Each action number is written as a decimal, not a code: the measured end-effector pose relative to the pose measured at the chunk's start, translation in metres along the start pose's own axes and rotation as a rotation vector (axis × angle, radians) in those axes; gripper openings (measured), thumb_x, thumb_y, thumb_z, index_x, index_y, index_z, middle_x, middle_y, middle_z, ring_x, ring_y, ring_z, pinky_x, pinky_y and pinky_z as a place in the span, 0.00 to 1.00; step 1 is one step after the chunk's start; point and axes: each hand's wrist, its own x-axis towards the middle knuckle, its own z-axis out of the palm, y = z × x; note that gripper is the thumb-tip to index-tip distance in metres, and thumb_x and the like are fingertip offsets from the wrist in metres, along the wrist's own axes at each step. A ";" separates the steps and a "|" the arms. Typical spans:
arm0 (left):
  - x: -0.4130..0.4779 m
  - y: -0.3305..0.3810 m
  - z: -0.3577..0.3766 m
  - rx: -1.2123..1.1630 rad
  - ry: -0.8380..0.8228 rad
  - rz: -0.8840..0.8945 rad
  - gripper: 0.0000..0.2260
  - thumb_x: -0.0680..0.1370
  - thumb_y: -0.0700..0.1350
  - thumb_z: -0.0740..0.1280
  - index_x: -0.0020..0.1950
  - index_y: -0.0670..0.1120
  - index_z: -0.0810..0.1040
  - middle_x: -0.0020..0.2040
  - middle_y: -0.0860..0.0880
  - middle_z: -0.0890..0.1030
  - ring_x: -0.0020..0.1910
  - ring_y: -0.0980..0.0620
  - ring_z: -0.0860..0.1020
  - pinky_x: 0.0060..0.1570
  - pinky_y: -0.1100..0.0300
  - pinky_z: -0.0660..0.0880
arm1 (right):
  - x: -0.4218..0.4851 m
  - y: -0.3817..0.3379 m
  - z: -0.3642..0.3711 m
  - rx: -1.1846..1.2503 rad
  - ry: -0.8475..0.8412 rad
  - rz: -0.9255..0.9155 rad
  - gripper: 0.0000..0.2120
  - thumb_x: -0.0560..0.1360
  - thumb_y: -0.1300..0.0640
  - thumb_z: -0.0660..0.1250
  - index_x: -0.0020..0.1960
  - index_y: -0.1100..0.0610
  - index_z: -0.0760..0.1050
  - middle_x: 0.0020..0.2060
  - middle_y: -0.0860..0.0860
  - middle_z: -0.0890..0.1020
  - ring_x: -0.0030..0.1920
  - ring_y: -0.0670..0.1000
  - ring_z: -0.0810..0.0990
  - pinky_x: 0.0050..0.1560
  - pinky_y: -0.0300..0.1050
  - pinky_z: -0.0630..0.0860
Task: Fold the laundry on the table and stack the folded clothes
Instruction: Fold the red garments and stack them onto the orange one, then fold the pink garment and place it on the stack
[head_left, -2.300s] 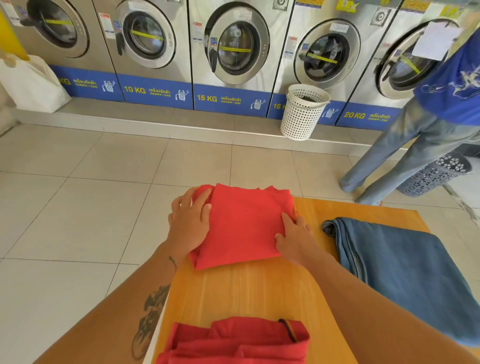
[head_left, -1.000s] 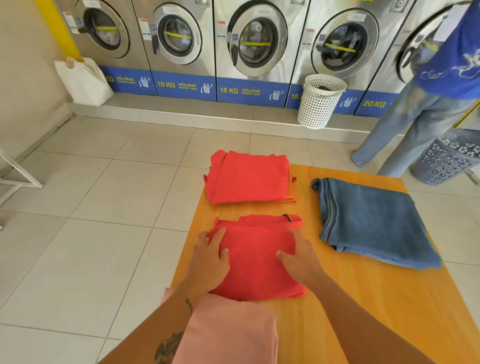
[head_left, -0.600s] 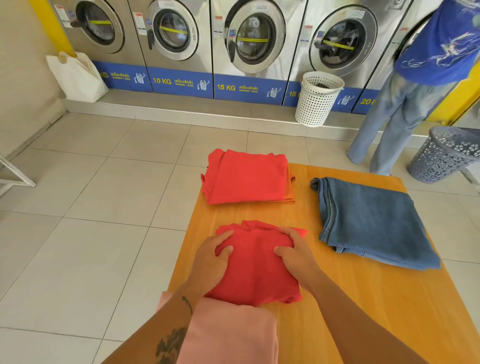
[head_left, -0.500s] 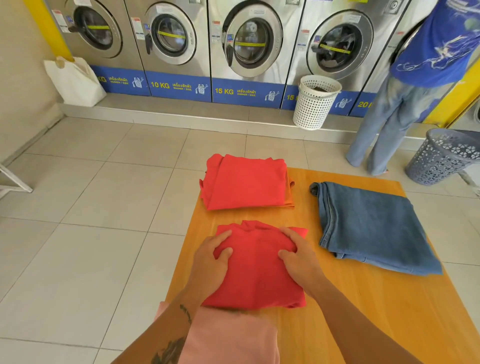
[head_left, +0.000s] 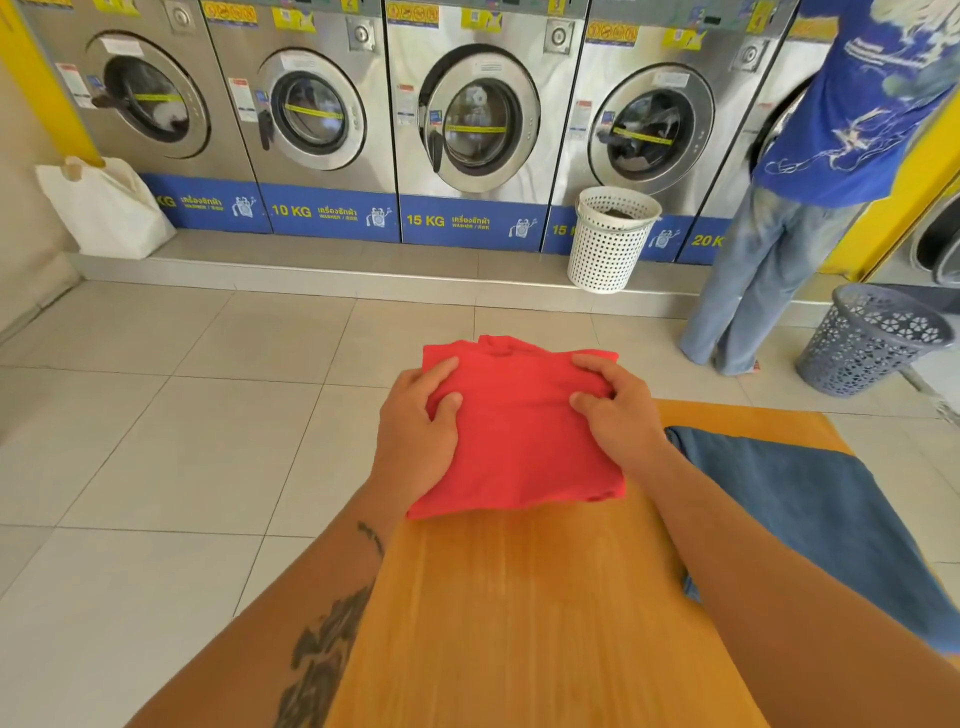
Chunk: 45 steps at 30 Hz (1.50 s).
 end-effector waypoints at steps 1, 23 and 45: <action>0.013 -0.008 0.003 0.005 -0.021 -0.015 0.17 0.81 0.47 0.60 0.70 0.56 0.72 0.64 0.53 0.72 0.60 0.56 0.71 0.62 0.62 0.65 | 0.014 0.004 0.008 -0.041 0.011 0.019 0.21 0.74 0.60 0.67 0.65 0.44 0.75 0.60 0.48 0.78 0.56 0.51 0.77 0.55 0.44 0.75; 0.014 -0.067 -0.013 0.397 0.004 -0.022 0.17 0.80 0.47 0.59 0.69 0.53 0.72 0.67 0.49 0.69 0.65 0.46 0.68 0.65 0.45 0.68 | -0.015 0.035 0.025 -0.550 -0.125 -0.003 0.25 0.79 0.54 0.59 0.76 0.53 0.63 0.74 0.55 0.61 0.73 0.61 0.60 0.72 0.58 0.62; -0.361 -0.047 -0.060 0.447 -0.076 -0.530 0.23 0.76 0.45 0.63 0.71 0.57 0.68 0.71 0.48 0.65 0.57 0.40 0.76 0.61 0.46 0.73 | -0.330 0.083 -0.008 -0.065 -0.744 0.363 0.27 0.72 0.51 0.66 0.70 0.46 0.64 0.60 0.48 0.75 0.54 0.52 0.78 0.43 0.47 0.76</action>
